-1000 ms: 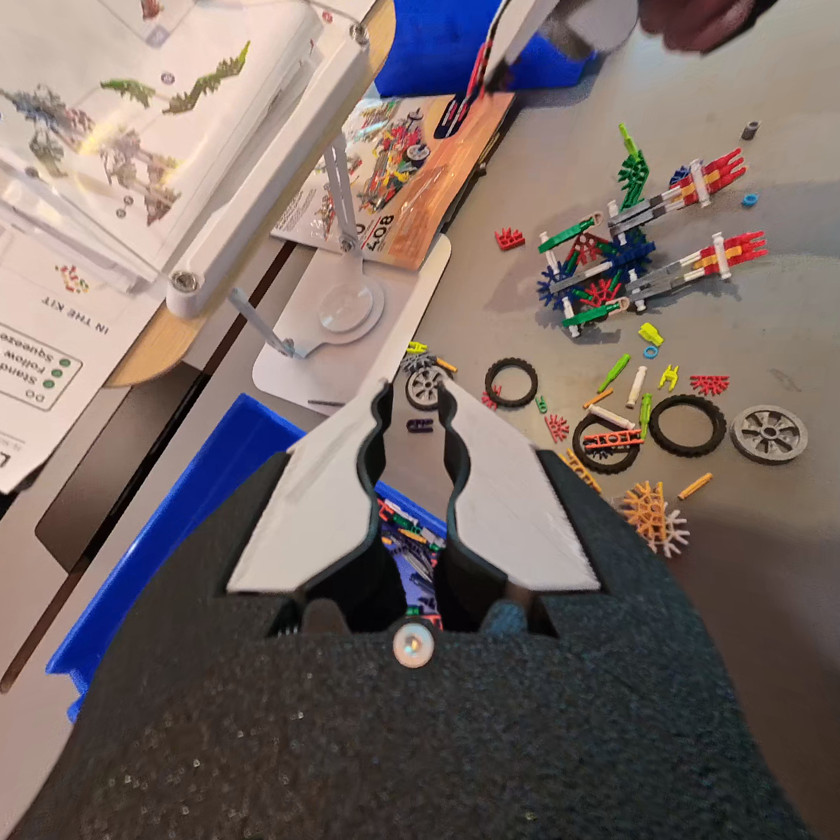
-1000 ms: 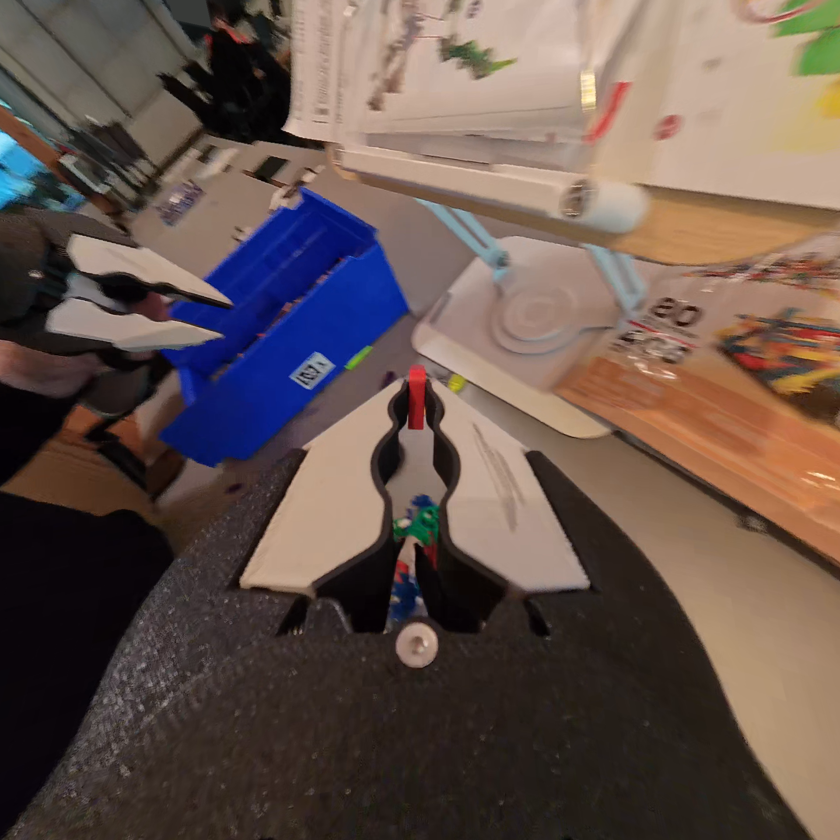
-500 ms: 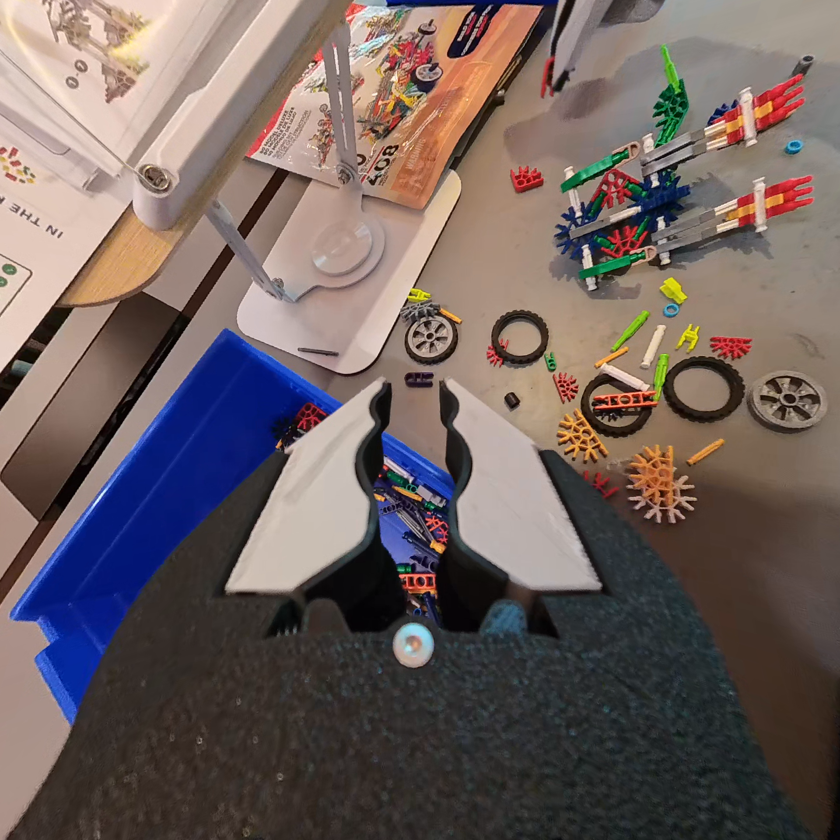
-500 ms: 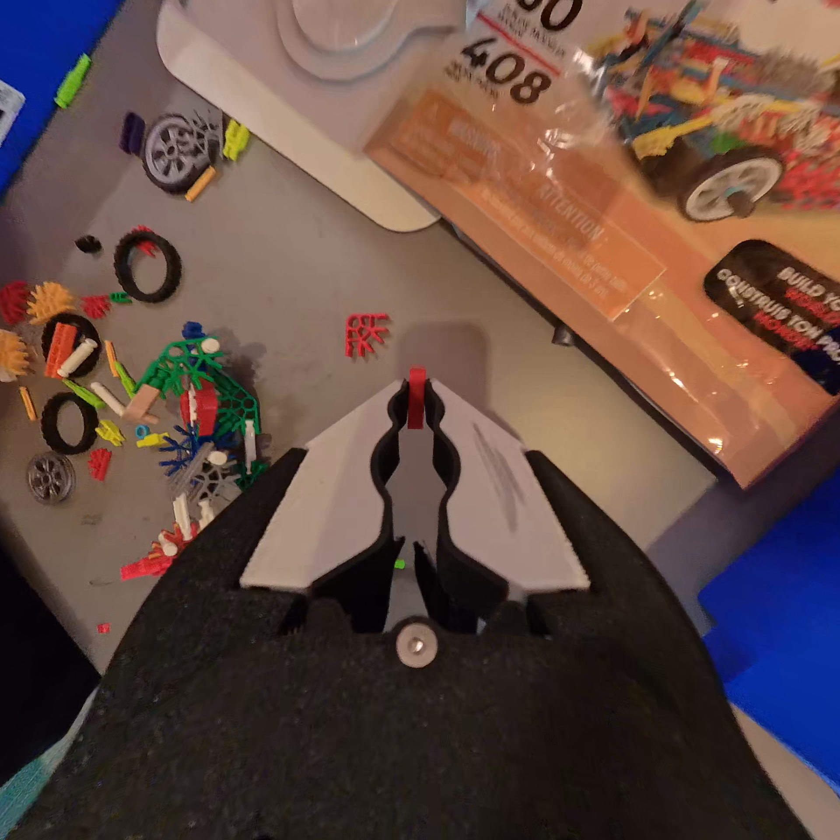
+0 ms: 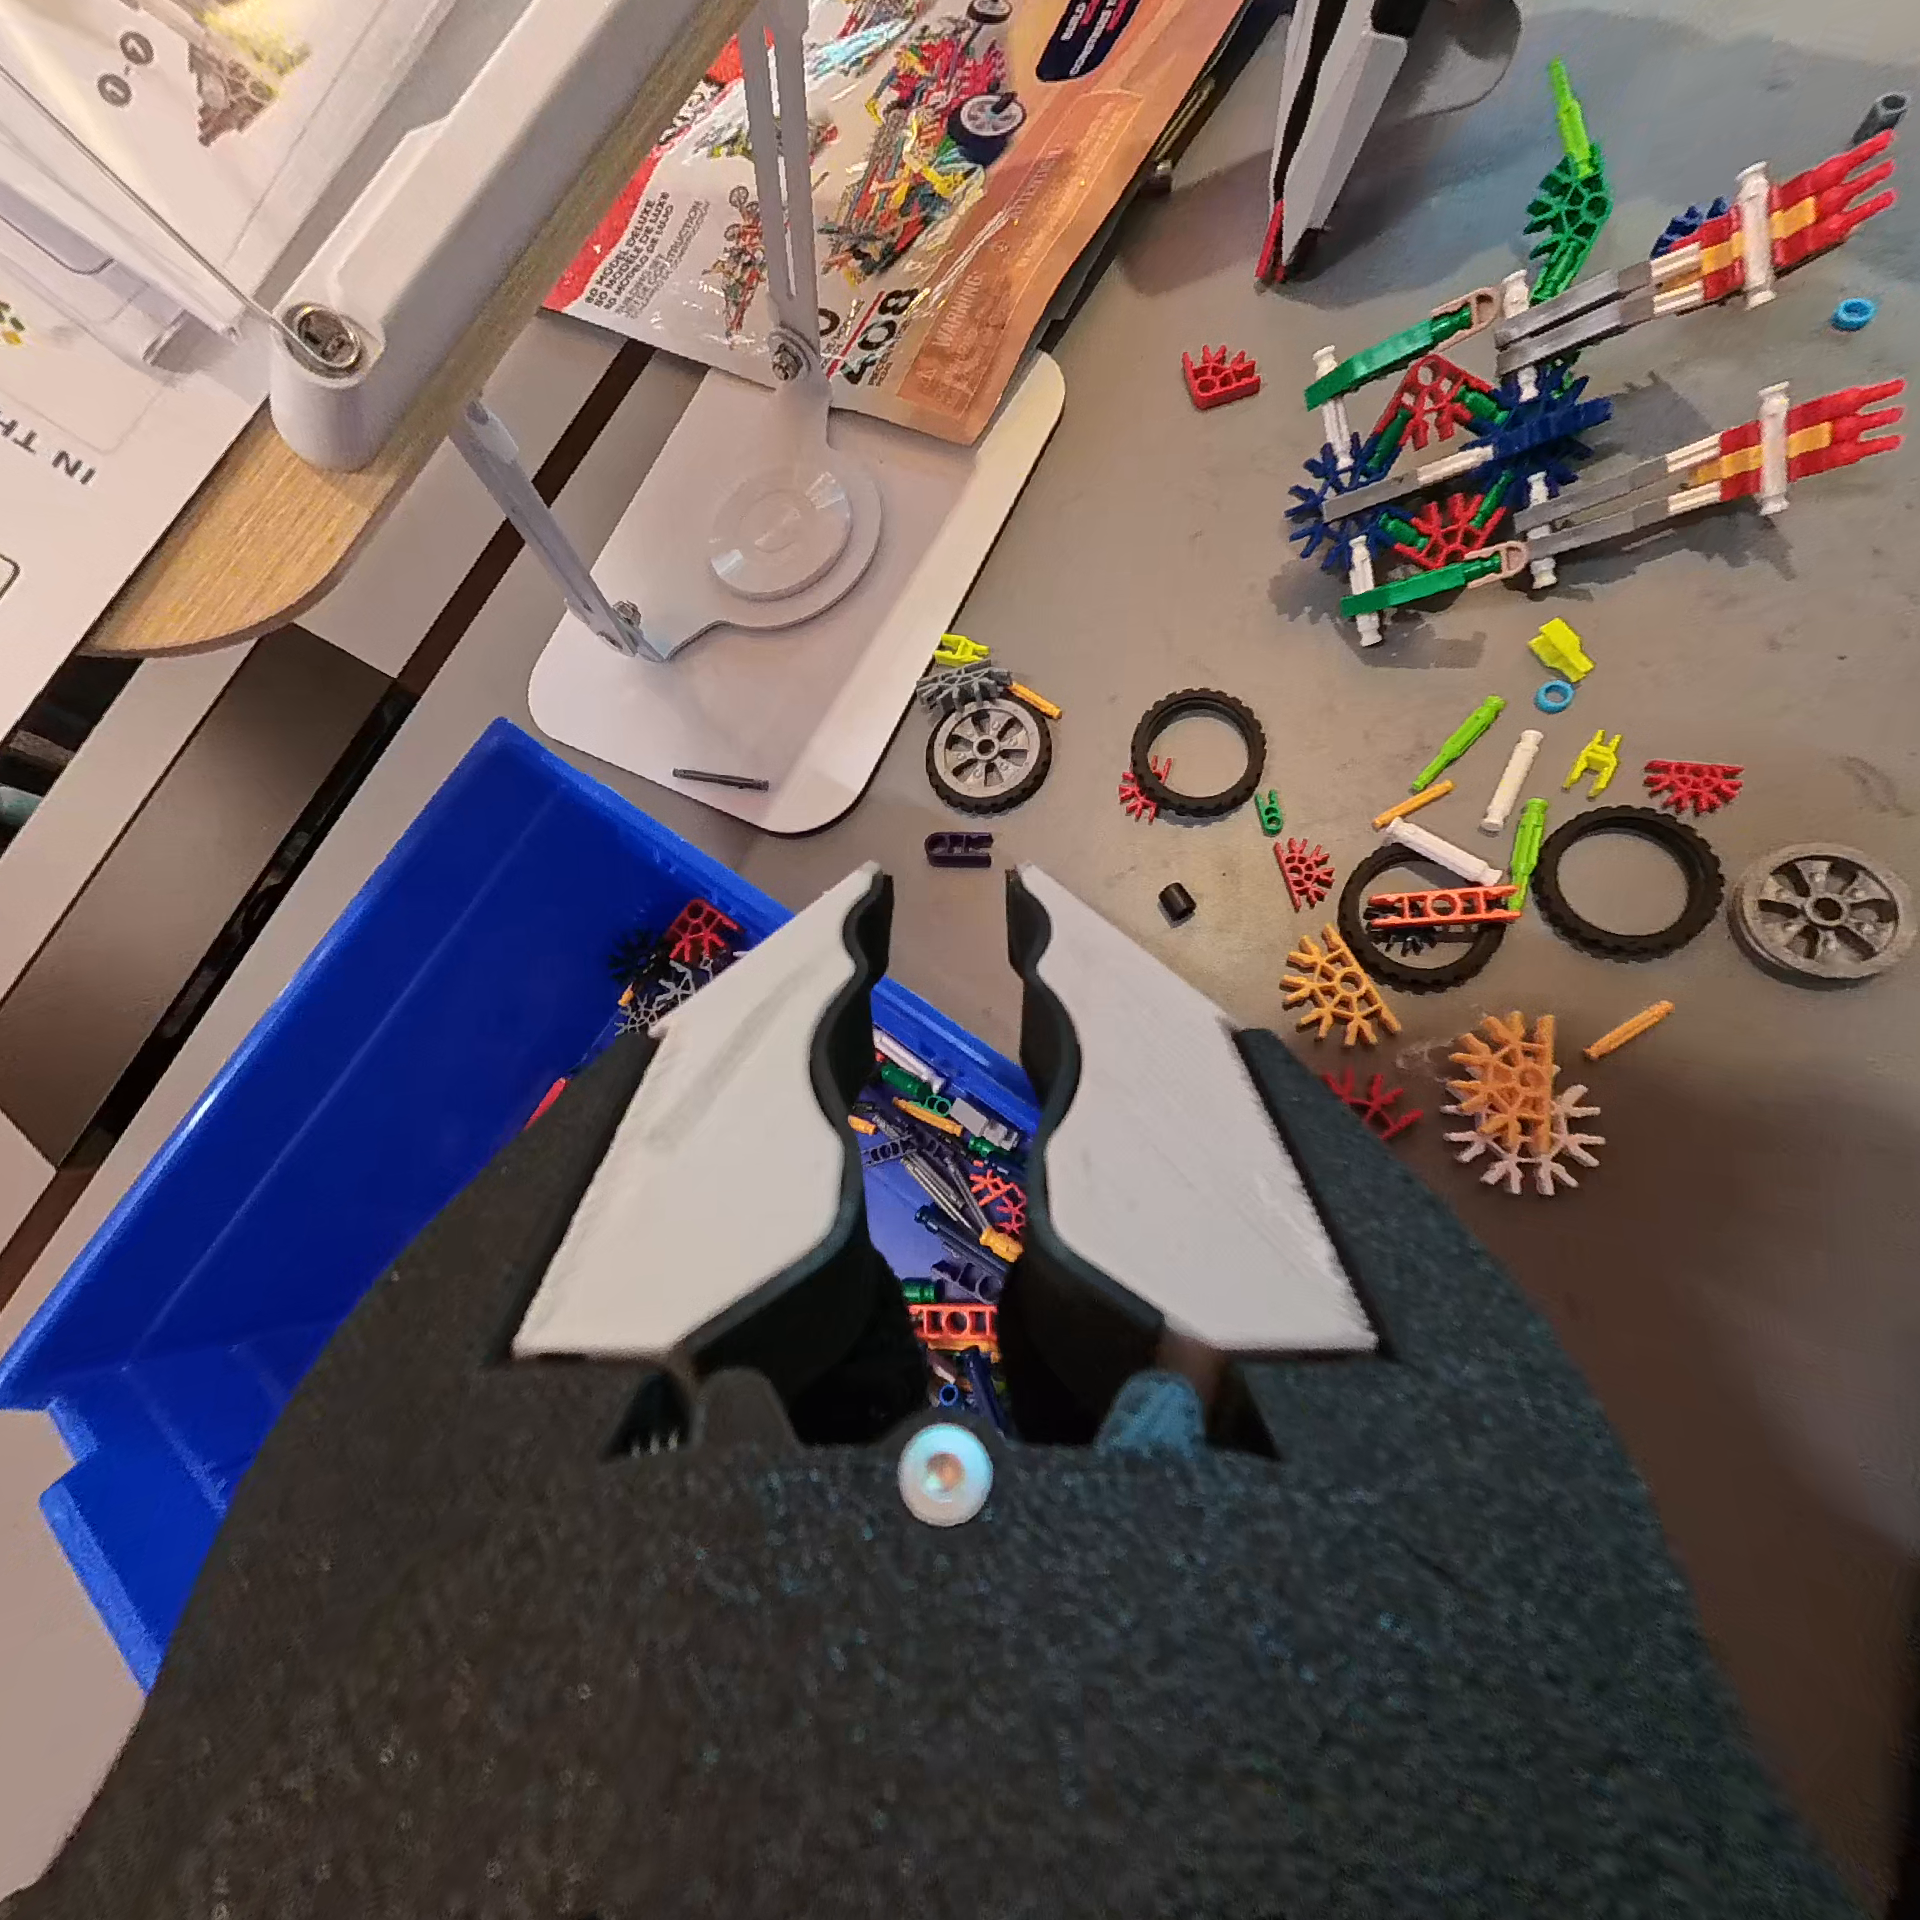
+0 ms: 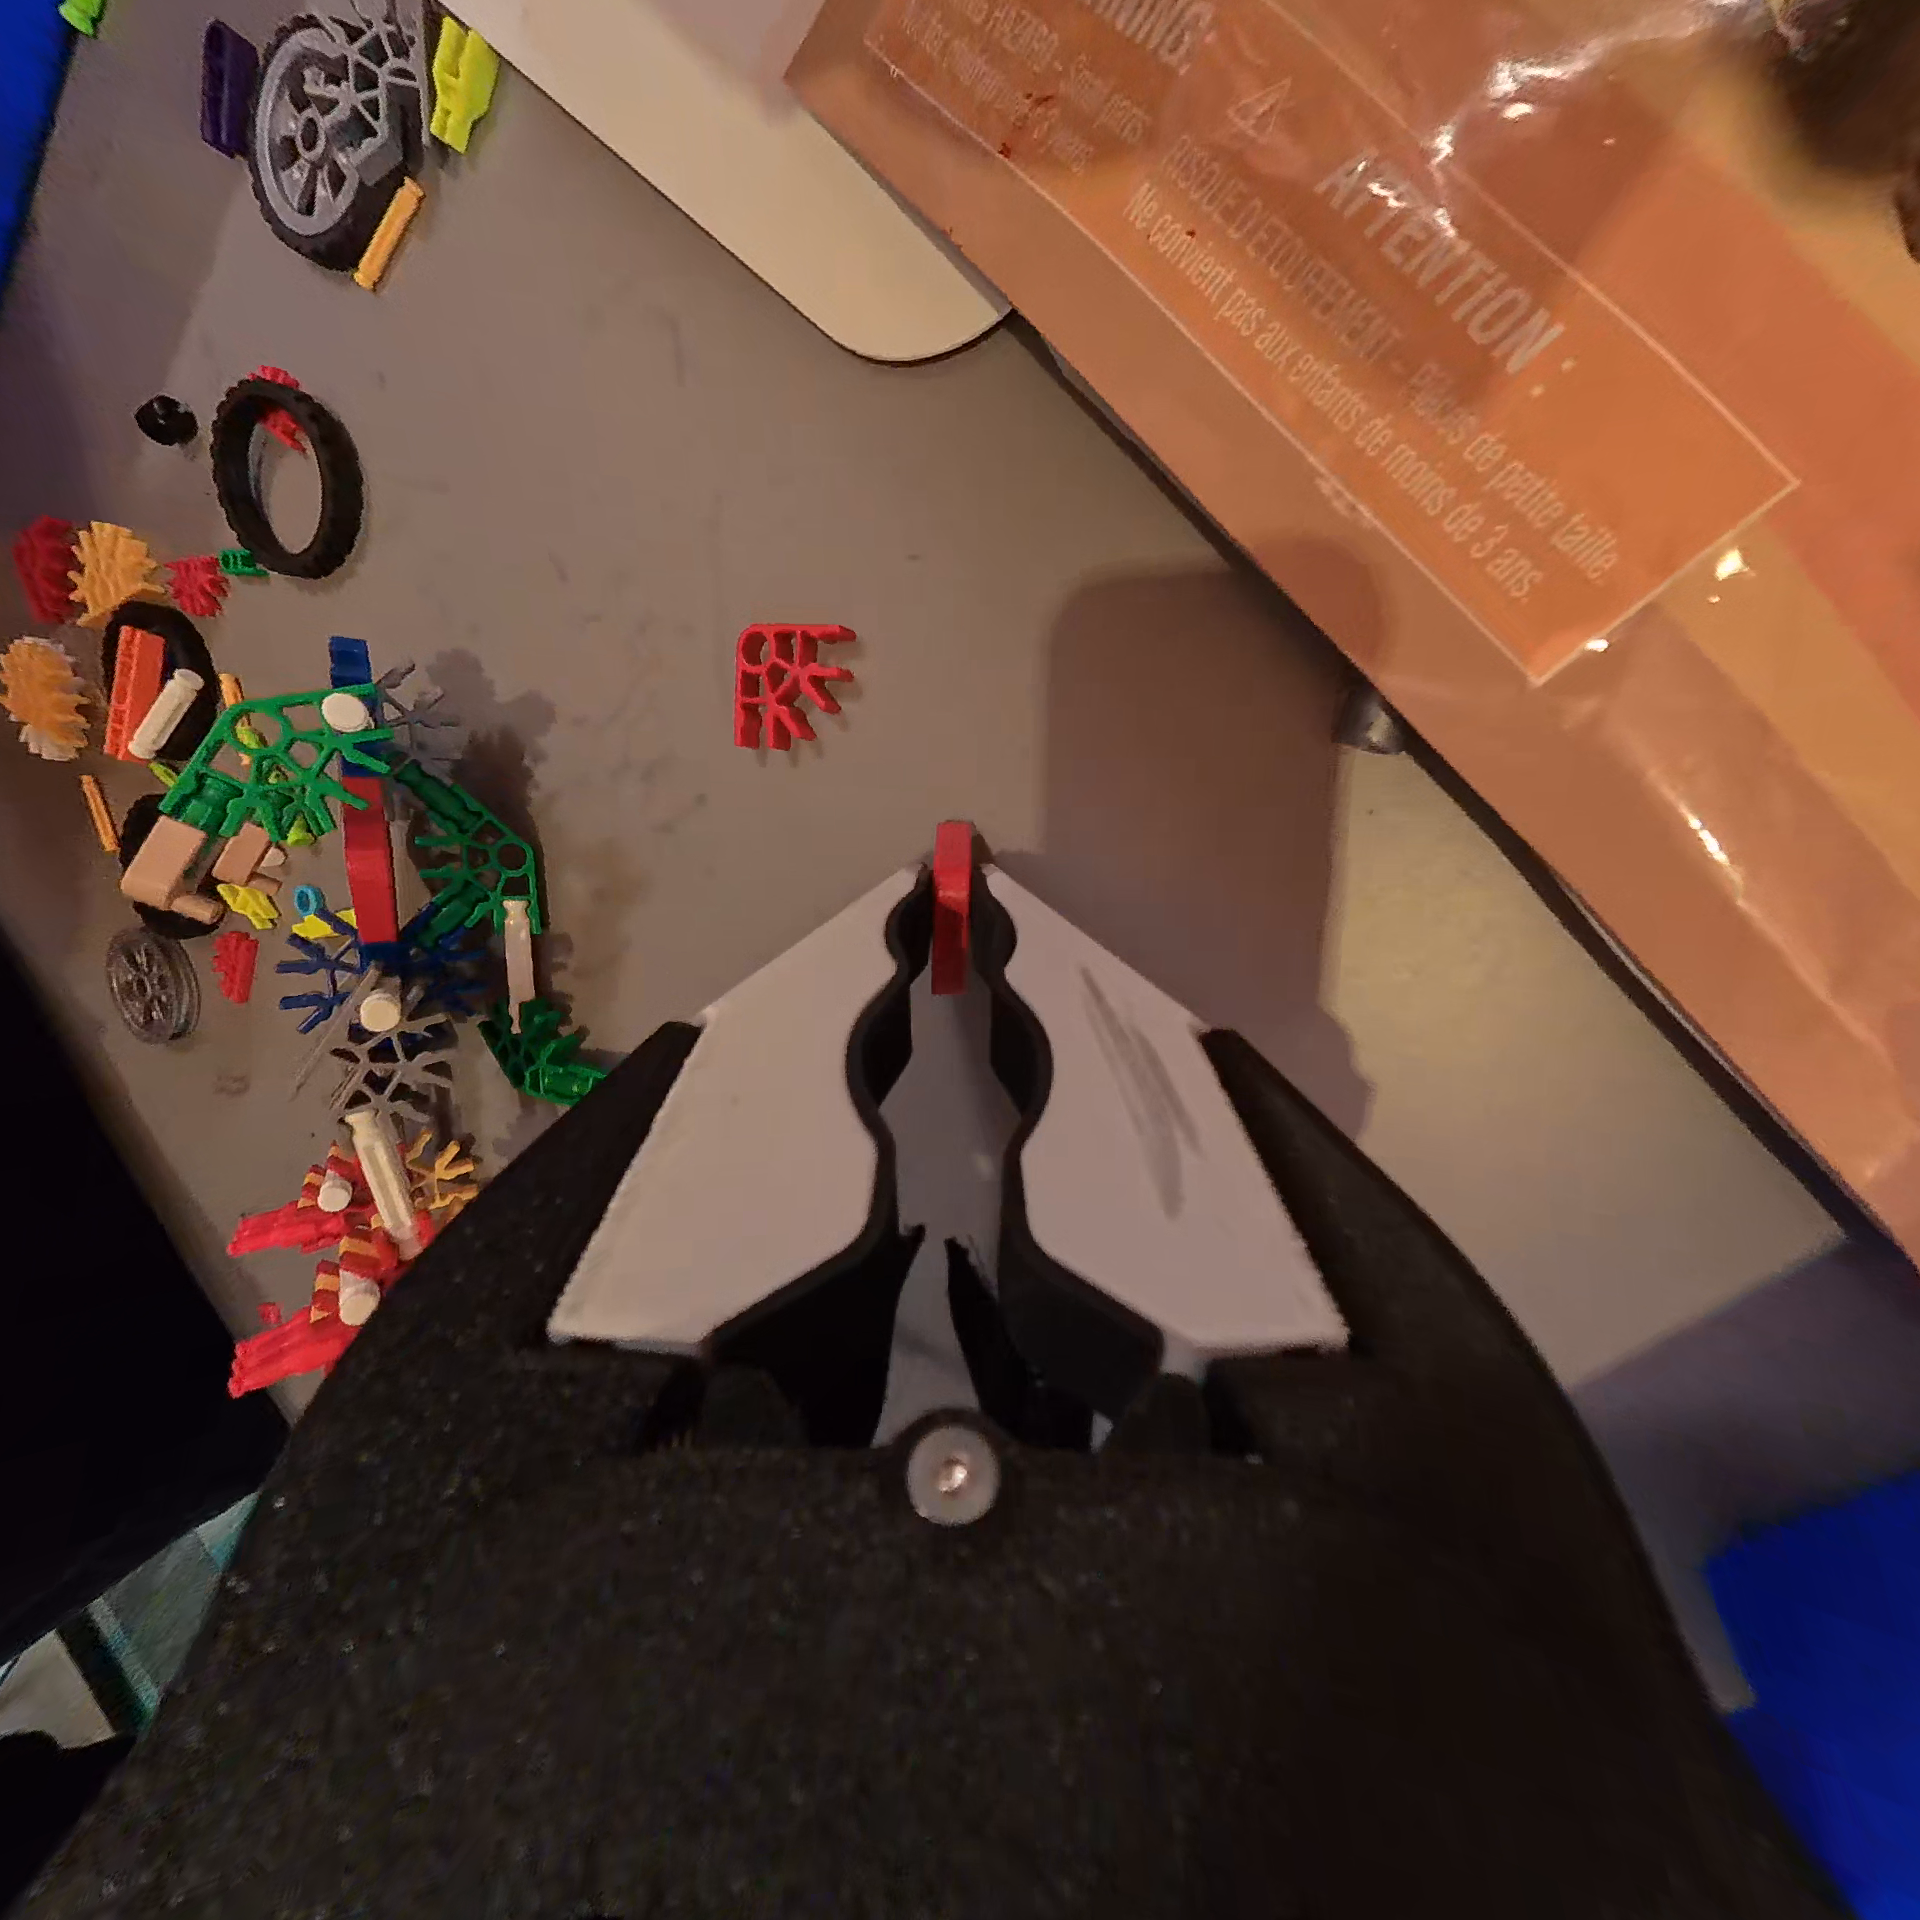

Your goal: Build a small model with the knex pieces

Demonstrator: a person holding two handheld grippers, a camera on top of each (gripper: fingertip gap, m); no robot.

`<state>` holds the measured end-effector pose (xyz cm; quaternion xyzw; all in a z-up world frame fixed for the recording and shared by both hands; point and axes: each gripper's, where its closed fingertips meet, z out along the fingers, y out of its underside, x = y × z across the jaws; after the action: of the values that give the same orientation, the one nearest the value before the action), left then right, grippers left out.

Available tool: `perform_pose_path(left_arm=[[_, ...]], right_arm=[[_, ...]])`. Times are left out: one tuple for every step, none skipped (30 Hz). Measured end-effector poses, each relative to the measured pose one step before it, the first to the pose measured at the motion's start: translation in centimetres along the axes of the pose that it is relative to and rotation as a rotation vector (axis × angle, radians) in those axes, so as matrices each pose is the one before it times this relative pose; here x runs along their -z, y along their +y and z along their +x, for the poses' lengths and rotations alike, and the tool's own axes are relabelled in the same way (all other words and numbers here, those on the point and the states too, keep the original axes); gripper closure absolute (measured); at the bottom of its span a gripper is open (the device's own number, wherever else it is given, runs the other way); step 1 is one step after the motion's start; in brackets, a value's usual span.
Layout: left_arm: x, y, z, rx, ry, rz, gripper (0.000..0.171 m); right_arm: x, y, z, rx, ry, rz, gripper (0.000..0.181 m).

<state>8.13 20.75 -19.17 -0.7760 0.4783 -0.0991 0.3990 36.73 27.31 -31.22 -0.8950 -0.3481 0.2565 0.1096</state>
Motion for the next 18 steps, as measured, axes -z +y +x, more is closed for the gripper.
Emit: perform_pose_path(left_arm=[[-0.031,0.031,-0.016,0.0012,0.0001,-0.00134,0.151],[-0.044,0.031,-0.008,0.0008,0.0003,-0.00128,0.151],[-0.051,0.045,-0.011,0.001,0.0004,-0.00199,0.151],[-0.042,0.018,-0.022,-0.0001,-0.0004,-0.00139,0.151],[-0.029,-0.01,-0.006,-0.0004,-0.0003,-0.00051,0.151],[-0.035,-0.025,-0.01,-0.0001,0.0005,-0.0003,0.151],[-0.024,-0.008,-0.012,-0.0001,0.0008,-0.00102,0.151],[-0.043,0.003,-0.006,-0.0007,0.0005,-0.00174,0.151],[-0.022,-0.008,-0.017,-0.0012,0.0001,-0.00137,0.15],[-0.025,-0.014,-0.013,-0.0011,0.0003,-0.00094,0.15],[-0.011,-0.023,-0.001,-0.0012,0.0002,-0.00044,0.15],[-0.023,-0.018,-0.005,-0.0013,0.0004,-0.00045,0.15],[-0.023,0.002,0.002,-0.0008,0.0005,-0.0014,0.15],[-0.032,0.033,-0.013,-0.0003,0.0007,-0.00198,0.15],[-0.037,0.04,-0.012,0.0,0.0009,-0.00149,0.15],[-0.034,0.025,-0.008,0.0004,0.0011,-0.00092,0.15],[-0.027,0.019,-0.013,0.0001,0.001,-0.00104,0.15],[-0.022,0.005,-0.022,-0.0009,0.0001,-0.00081,0.15]], right_arm=[[0.004,0.0,0.01,0.003,-0.0014,-0.0015,0.175],[-0.015,-0.024,0.006,0.0027,-0.0001,-0.0009,0.175],[-0.013,-0.016,0.009,0.0003,-0.0003,-0.001,0.175],[0.003,0.005,0.003,0.0025,0.001,-0.0022,0.175],[0.028,-0.01,0.046,0.0051,0.0053,-0.0017,0.175],[0.049,-0.06,0.118,0.0021,0.0104,0.0013,0.174],[0.086,-0.11,0.159,-0.0024,0.0112,0.004,0.172],[0.092,-0.122,0.109,-0.0025,0.0096,0.0049,0.168],[0.109,-0.117,0.11,-0.0005,0.01,0.005,0.162],[0.105,-0.121,0.063,0.0001,0.0067,0.0048,0.16],[0.084,-0.11,-0.013,0.0009,0.0013,0.0047,0.16],[0.07,-0.098,-0.017,0.0017,0.0022,0.0033,0.159],[0.092,-0.065,0.074,0.0014,0.0079,0.0008,0.156],[0.114,-0.074,0.13,0.0008,0.0116,0.0017,0.156],[0.132,-0.117,0.101,0.0,0.0091,0.0042,0.155],[0.118,-0.077,0.011,0.0013,0.0039,0.0035,0.154],[0.107,-0.023,-0.031,0.0034,0.0027,0.0001,0.152],[0.108,0.007,0.005,0.004,0.0058,-0.0016,0.151]])
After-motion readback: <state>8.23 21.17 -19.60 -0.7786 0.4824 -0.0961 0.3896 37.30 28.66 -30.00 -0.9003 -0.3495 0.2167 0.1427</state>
